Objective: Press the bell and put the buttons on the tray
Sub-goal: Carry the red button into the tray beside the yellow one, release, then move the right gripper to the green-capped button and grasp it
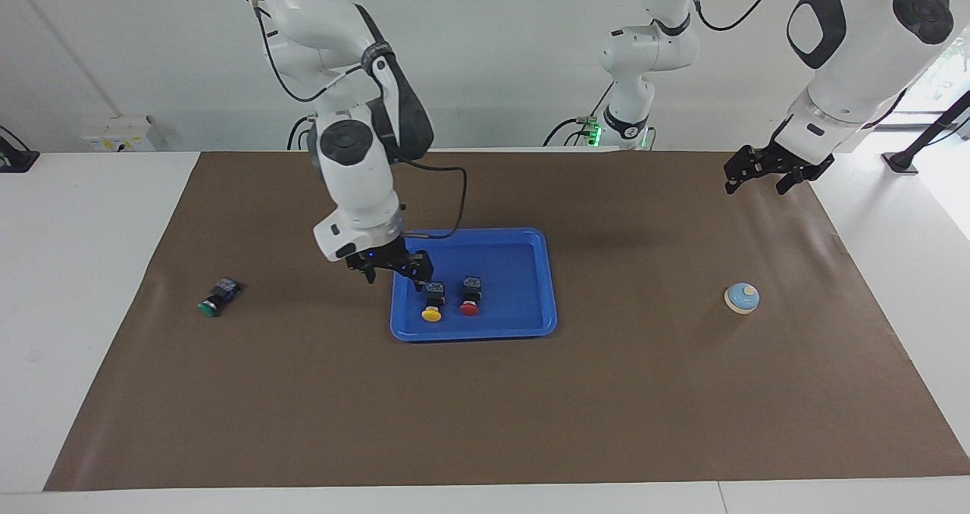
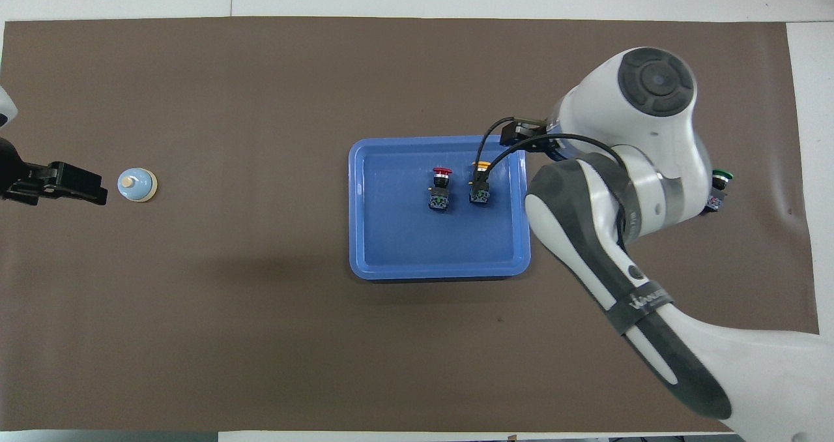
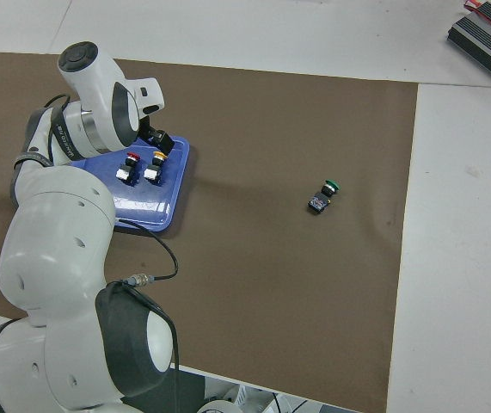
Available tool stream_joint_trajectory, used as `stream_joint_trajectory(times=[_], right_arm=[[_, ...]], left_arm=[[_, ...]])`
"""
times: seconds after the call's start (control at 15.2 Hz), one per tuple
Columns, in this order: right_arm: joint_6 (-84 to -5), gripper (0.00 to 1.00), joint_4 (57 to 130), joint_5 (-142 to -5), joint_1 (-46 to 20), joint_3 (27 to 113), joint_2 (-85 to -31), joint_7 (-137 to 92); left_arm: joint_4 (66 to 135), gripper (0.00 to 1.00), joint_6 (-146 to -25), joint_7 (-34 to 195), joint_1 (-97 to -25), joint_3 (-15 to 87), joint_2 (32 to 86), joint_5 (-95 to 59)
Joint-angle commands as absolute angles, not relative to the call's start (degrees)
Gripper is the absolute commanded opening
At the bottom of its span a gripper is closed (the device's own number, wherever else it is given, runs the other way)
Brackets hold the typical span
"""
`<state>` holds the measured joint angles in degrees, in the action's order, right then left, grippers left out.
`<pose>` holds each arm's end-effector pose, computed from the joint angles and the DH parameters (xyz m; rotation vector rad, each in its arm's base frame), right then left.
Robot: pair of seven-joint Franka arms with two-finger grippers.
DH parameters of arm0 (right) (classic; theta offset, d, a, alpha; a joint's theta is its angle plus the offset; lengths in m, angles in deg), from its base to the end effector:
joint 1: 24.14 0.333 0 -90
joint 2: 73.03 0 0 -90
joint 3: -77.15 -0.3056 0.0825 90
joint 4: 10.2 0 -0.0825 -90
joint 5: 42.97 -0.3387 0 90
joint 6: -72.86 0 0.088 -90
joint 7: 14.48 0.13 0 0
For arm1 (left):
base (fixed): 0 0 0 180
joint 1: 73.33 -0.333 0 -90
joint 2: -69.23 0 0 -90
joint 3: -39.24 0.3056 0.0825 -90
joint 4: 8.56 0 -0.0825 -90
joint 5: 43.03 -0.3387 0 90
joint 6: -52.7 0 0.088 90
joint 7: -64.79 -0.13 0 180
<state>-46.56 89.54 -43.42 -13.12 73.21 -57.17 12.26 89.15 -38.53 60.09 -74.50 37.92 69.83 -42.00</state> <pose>0.5807 0.1526 0.4090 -3.0751 0.3279 -0.0832 0.4998 -0.0037 0.5411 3.1131 -0.1298 -0.1588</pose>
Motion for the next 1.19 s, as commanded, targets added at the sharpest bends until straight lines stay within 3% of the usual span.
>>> stream_joint_trajectory(times=[0.0, 0.4, 0.79, 1.12], right_arm=[[-46.23, 1.0, 90.7, -42.79, -18.23, 72.32, -59.05, 4.61], [-45.52, 1.0, 92.88, -42.88, -27.46, 72.32, -60.28, -1.37], [-52.02, 0.97, 99.65, -42.97, -37.65, 72.49, -61.77, 3.61], [-58.7, 0.96, 107.3, -42.88, -41.79, 72.58, -61.96, 6.08]], left_arm=[[89.08, 1.0, -37.83, 60.66, -74.56, 37.92, 70.47, -42.59], [89.08, 1.0, -37.83, 60.66, -74.56, 37.92, 70.47, -42.59], [89.08, 1.0, -37.83, 60.66, -74.56, 37.92, 70.55, -42.59], [89.08, 1.0, -37.83, 60.66, -74.56, 37.92, 70.47, -42.59]])
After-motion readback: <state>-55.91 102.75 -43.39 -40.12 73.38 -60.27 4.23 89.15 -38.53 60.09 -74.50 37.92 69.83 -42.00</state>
